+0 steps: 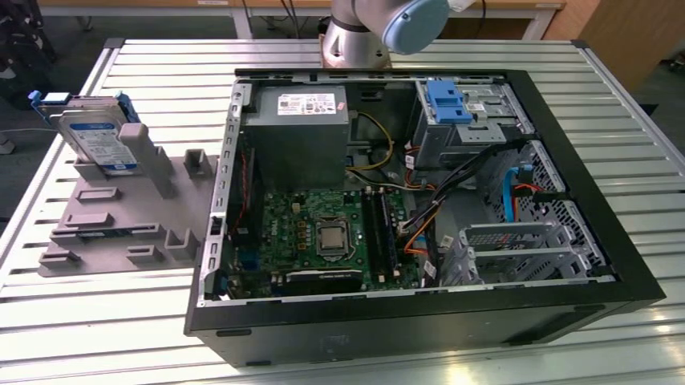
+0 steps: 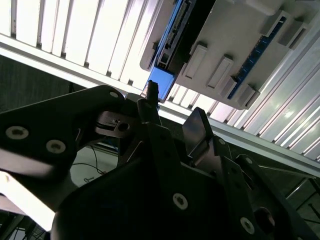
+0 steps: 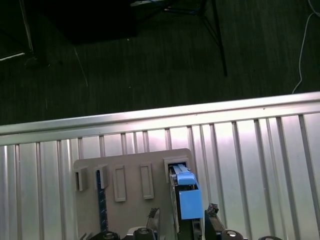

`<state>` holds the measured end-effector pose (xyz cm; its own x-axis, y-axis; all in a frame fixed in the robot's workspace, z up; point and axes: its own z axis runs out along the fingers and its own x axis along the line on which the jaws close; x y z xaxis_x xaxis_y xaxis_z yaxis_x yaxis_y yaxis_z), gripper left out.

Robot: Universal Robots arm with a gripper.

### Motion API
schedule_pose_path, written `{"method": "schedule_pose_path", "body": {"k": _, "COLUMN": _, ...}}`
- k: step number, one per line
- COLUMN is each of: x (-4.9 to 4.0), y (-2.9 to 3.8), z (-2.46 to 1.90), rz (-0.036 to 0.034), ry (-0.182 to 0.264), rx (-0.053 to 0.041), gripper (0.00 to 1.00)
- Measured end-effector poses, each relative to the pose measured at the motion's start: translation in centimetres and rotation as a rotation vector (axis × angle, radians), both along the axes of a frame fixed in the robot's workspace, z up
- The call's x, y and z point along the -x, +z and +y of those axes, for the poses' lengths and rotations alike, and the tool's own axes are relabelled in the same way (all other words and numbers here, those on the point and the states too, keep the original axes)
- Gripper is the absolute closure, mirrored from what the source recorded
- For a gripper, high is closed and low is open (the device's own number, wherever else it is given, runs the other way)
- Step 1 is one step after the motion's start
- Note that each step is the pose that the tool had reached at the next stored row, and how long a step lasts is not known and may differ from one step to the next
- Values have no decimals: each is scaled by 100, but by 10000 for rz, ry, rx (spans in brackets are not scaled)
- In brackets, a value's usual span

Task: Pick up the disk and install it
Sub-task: 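Pick up the disk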

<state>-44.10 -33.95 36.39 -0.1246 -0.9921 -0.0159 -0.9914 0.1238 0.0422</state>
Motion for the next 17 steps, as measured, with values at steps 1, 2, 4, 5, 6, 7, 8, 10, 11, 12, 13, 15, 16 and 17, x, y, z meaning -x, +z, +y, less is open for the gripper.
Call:
{"method": "schedule_pose_path", "body": {"k": 1, "x": 0, "y": -3, "z": 0, "rz": -1, "ry": 0, "rx": 0, "gripper": 53}}
{"method": "schedule_pose_path", "body": {"k": 2, "x": 0, "y": -3, "z": 0, "rz": 0, "ry": 0, "rx": 0, "gripper": 53}}
{"method": "schedule_pose_path", "body": {"k": 4, "x": 0, "y": -3, "z": 0, "rz": 0, "ry": 0, "rx": 0, "gripper": 53}}
{"method": "schedule_pose_path", "body": {"k": 5, "x": 0, "y": -3, "z": 0, "rz": 0, "ry": 0, "rx": 0, "gripper": 53}}
{"method": "schedule_pose_path", "body": {"k": 6, "x": 0, "y": -3, "z": 0, "rz": 0, "ry": 0, "rx": 0, "gripper": 53}}
{"method": "schedule_pose_path", "body": {"k": 7, "x": 0, "y": -3, "z": 0, "rz": 0, "ry": 0, "rx": 0, "gripper": 53}}
{"method": "schedule_pose_path", "body": {"k": 8, "x": 0, "y": -4, "z": 0, "rz": 0, "ry": 0, "rx": 0, "gripper": 53}}
{"method": "schedule_pose_path", "body": {"k": 10, "x": 0, "y": -12, "z": 0, "rz": -15, "ry": 0, "rx": -1, "gripper": 53}}
{"method": "schedule_pose_path", "body": {"k": 11, "x": 0, "y": -16, "z": 0, "rz": -24, "ry": 0, "rx": 0, "gripper": 53}}
{"method": "schedule_pose_path", "body": {"k": 12, "x": 1, "y": -21, "z": 0, "rz": -47, "ry": 0, "rx": 7, "gripper": 53}}
{"method": "schedule_pose_path", "body": {"k": 13, "x": 2, "y": -26, "z": 1, "rz": -109, "ry": -2, "rx": 24, "gripper": 53}}
{"method": "schedule_pose_path", "body": {"k": 15, "x": 5, "y": -45, "z": 0, "rz": -234, "ry": 0, "rx": 29, "gripper": 53}}
{"method": "schedule_pose_path", "body": {"k": 16, "x": 7, "y": -55, "z": 1, "rz": -280, "ry": 0, "rx": 29, "gripper": 53}}
{"method": "schedule_pose_path", "body": {"k": 17, "x": 7, "y": -66, "z": 0, "rz": -312, "ry": 0, "rx": 29, "gripper": 53}}
